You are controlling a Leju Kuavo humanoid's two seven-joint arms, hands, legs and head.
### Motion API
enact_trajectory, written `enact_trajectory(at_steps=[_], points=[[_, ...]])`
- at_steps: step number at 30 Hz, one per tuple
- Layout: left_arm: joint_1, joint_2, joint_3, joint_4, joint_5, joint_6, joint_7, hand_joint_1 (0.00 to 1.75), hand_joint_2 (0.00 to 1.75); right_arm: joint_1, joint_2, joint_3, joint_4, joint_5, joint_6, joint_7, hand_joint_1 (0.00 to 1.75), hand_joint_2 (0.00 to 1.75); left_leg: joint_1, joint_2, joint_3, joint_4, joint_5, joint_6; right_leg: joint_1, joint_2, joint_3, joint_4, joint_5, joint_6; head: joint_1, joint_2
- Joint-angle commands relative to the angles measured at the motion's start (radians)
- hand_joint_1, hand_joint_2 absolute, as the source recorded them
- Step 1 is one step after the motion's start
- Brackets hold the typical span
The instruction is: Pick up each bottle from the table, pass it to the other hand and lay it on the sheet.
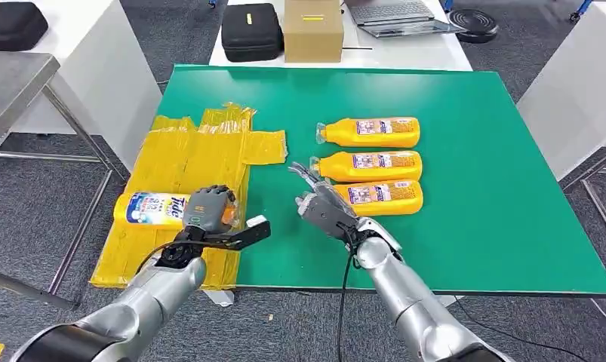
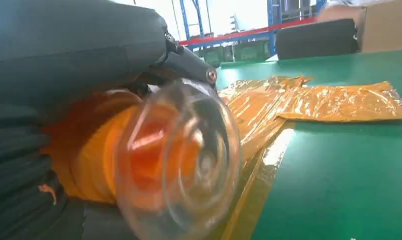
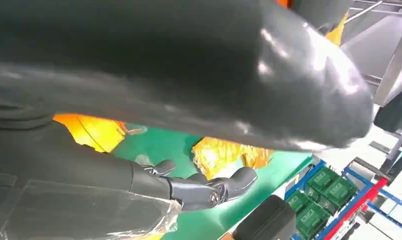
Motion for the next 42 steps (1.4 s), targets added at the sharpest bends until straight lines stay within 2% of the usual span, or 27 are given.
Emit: enact_trajectory(at_steps=[1, 7, 12, 15, 23, 30, 39, 42], points=[[-0.025, -0.007, 0.019, 0.045, -0.020, 0.013, 0.001, 0.00, 1.75, -0.070, 0.004, 0.032, 0.094, -0.009, -0.001, -0.010, 0.00, 0.00, 0.002, 0.002, 0.005, 0.001, -0.003, -0.002, 0.002, 0.001, 0.005, 0.000, -0.002, -0.002, 0.000, 0.000], [-0.032, -0.017, 0.009, 0.043, -0.038, 0.013, 0.011, 0.00, 1.75, -0.076, 0.006, 0.028, 0.090, -0.012, -0.002, -0.008, 0.00, 0.00, 0.002, 0.002, 0.007, 0.002, -0.004, -0.003, 0.002, 0.001, 0.007, 0.001, -0.004, -0.002, 0.000, 0.000], [-0.031, -0.017, 0.007, 0.040, -0.043, 0.018, 0.009, 0.00, 1.75, -0.078, 0.006, 0.026, 0.090, -0.012, -0.002, -0.006, 0.00, 0.00, 0.001, 0.001, 0.002, 0.000, -0.001, -0.001, 0.001, 0.000, 0.002, 0.000, -0.001, -0.001, 0.000, 0.000], [-0.029, -0.018, 0.007, 0.038, -0.044, 0.022, 0.004, 0.00, 1.75, -0.077, 0.006, 0.025, 0.090, -0.012, -0.002, -0.006, 0.00, 0.00, 0.002, 0.002, 0.006, 0.002, -0.004, -0.003, 0.002, 0.001, 0.006, 0.001, -0.003, -0.003, 0.000, 0.000], [-0.028, -0.018, 0.005, 0.039, -0.045, 0.022, 0.003, 0.00, 1.75, -0.074, 0.004, 0.025, 0.092, -0.012, -0.003, -0.006, 0.00, 0.00, 0.001, 0.001, 0.002, 0.000, -0.001, -0.001, 0.001, 0.001, 0.002, 0.000, -0.001, -0.001, 0.000, 0.000], [-0.023, -0.015, -0.001, 0.030, -0.053, 0.025, -0.007, 0.00, 1.75, -0.061, -0.004, 0.020, 0.083, -0.014, -0.004, -0.010, 0.00, 0.00, 0.001, 0.001, 0.005, 0.000, -0.002, -0.002, 0.001, 0.001, 0.005, 0.000, -0.002, -0.002, 0.000, 0.000], [-0.014, -0.029, -0.046, 0.009, -0.099, -0.074, 0.034, 0.00, 1.75, -0.048, -0.007, 0.008, 0.070, -0.019, -0.002, -0.013, 0.00, 0.00, 0.001, 0.000, 0.003, 0.000, -0.001, -0.001, 0.001, -0.001, 0.003, -0.001, -0.001, -0.001, 0.000, 0.000], [-0.001, -0.025, -0.054, -0.002, -0.102, -0.083, 0.045, 0.00, 1.75, -0.038, -0.008, 0.006, 0.058, -0.018, -0.003, -0.015, 0.00, 0.00, 0.002, 0.000, 0.006, 0.001, -0.003, -0.002, 0.002, -0.001, 0.007, 0.000, -0.003, -0.002, 0.000, 0.000]])
